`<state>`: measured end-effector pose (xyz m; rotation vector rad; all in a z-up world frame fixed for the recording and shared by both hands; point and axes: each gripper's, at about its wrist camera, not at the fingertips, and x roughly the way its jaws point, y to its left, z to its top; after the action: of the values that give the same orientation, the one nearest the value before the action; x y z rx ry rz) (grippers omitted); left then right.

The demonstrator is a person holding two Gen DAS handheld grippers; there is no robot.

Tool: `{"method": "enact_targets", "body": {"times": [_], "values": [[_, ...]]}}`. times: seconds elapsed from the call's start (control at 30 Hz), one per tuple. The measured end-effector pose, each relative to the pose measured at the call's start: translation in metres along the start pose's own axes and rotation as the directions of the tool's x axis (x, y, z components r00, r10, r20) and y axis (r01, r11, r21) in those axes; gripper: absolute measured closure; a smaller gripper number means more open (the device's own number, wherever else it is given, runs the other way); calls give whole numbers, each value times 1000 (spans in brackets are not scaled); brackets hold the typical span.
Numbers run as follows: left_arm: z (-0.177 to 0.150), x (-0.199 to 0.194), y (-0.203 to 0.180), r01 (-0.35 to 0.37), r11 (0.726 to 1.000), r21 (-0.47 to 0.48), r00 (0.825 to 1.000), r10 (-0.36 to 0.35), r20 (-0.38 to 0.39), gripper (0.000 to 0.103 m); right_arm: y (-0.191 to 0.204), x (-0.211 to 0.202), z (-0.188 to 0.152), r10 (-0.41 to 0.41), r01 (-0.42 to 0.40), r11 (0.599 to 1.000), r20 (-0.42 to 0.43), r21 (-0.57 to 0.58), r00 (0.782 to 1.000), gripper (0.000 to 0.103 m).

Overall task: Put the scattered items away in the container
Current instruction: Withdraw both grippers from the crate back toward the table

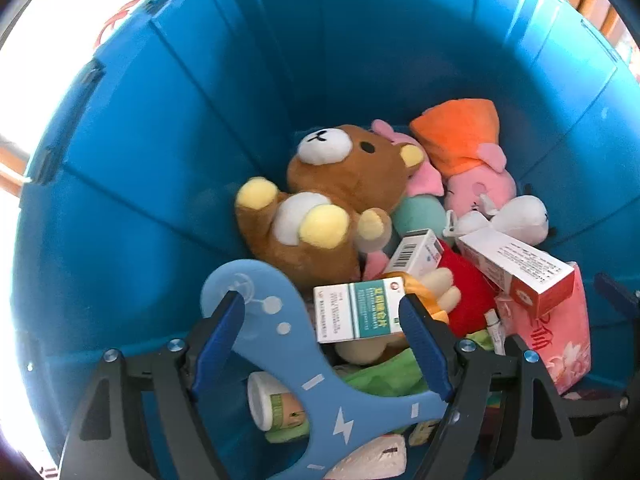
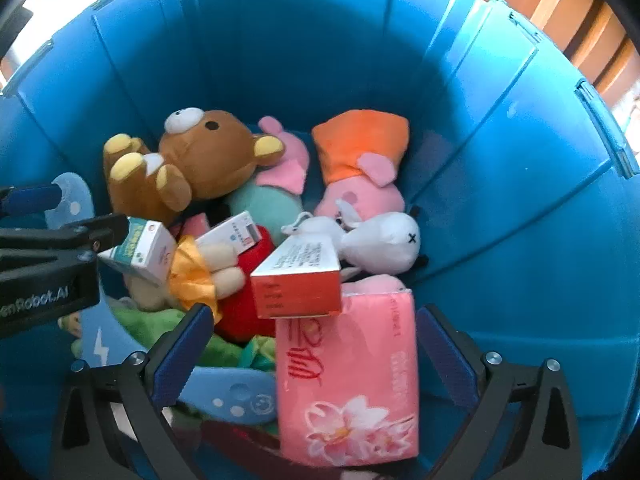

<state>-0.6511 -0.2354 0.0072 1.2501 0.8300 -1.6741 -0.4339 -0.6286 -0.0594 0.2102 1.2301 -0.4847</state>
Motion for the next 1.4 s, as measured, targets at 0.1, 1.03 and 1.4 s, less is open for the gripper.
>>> {"method": "enact_targets", "body": {"times": [0.1,1.03,1.4], "values": [[-3,-13,3,23,1000,6,1000,-23,20,24,0,-11,-3,59,-60,998,17,9,998,0],[-120,-169,210,111,993,-47,955,-93,281,24,179,-184,-7,193,-144,969,256,-199,947,0],[-190,-139,375,33,987,-154,944,20,328,24,349,-184,-1,271,-216,950,251,-227,929,0]]}}
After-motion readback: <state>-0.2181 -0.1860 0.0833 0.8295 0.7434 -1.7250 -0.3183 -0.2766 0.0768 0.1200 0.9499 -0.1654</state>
